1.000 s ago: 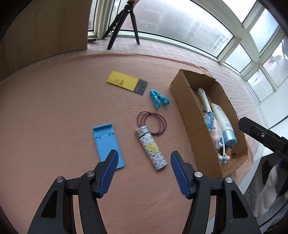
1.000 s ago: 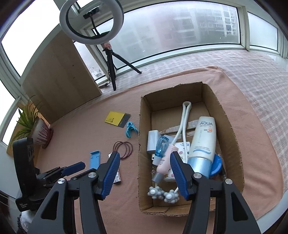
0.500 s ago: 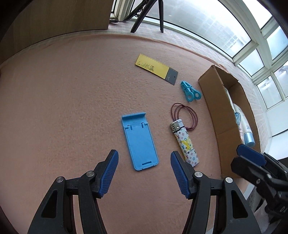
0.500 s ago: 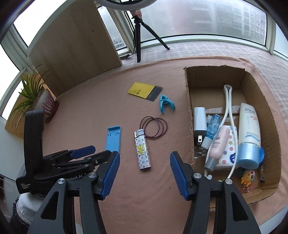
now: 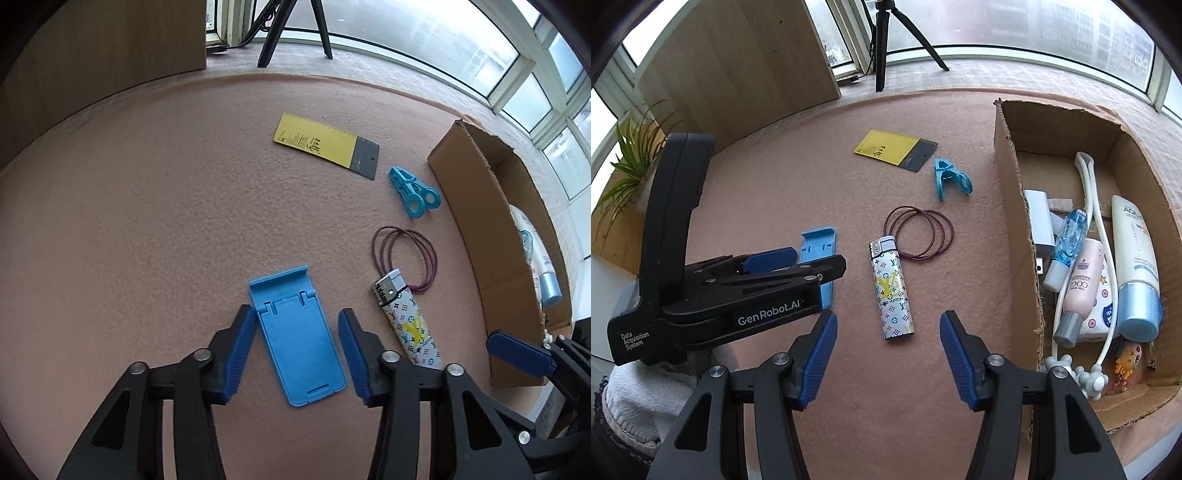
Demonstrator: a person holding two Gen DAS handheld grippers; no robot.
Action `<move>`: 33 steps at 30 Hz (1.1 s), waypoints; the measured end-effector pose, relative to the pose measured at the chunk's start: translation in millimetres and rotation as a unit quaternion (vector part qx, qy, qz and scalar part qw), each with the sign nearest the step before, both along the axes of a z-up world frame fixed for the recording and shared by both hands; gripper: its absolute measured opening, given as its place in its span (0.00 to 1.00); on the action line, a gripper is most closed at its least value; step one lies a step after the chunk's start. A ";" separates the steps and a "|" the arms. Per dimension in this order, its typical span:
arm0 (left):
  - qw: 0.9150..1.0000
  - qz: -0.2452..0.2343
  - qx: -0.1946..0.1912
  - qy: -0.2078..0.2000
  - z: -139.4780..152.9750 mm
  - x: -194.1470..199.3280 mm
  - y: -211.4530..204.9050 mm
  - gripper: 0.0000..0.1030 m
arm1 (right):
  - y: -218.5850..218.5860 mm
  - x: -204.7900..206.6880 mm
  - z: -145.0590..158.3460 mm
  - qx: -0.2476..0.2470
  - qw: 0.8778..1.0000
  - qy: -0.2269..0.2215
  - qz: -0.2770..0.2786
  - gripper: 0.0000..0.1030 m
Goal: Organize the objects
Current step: 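Lower the left gripper to the blue phone stand while the right lowers to the lighter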
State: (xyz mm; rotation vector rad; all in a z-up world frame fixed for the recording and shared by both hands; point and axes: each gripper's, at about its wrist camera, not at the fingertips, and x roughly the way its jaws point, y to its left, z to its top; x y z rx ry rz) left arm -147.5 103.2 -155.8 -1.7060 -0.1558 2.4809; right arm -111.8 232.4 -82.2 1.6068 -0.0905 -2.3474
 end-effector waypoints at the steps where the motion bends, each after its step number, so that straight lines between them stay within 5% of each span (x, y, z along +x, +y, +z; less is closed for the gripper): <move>1: 1.000 -0.003 0.003 0.002 0.0 0.5 -1.8 0.42 | -0.9 -1.0 -1.3 0.003 1.000 -0.001 0.000 0.52; 25: 1.000 0.016 0.019 0.003 3.5 37.4 -61.4 0.30 | -38.8 -29.8 -38.0 0.056 0.998 -0.024 0.009 0.51; 27: 0.999 0.026 0.025 -0.001 5.4 37.8 -63.6 0.30 | -42.1 -29.7 -37.4 0.067 0.997 -0.020 0.013 0.42; 30: 0.999 0.026 0.033 -0.003 8.9 35.8 -59.5 0.51 | -45.3 -28.7 -36.0 0.074 0.997 -0.020 0.020 0.27; 33: 1.000 0.008 0.022 -0.002 8.1 31.5 -45.6 0.52 | -43.9 -26.5 -35.7 0.071 0.997 -0.019 0.018 0.20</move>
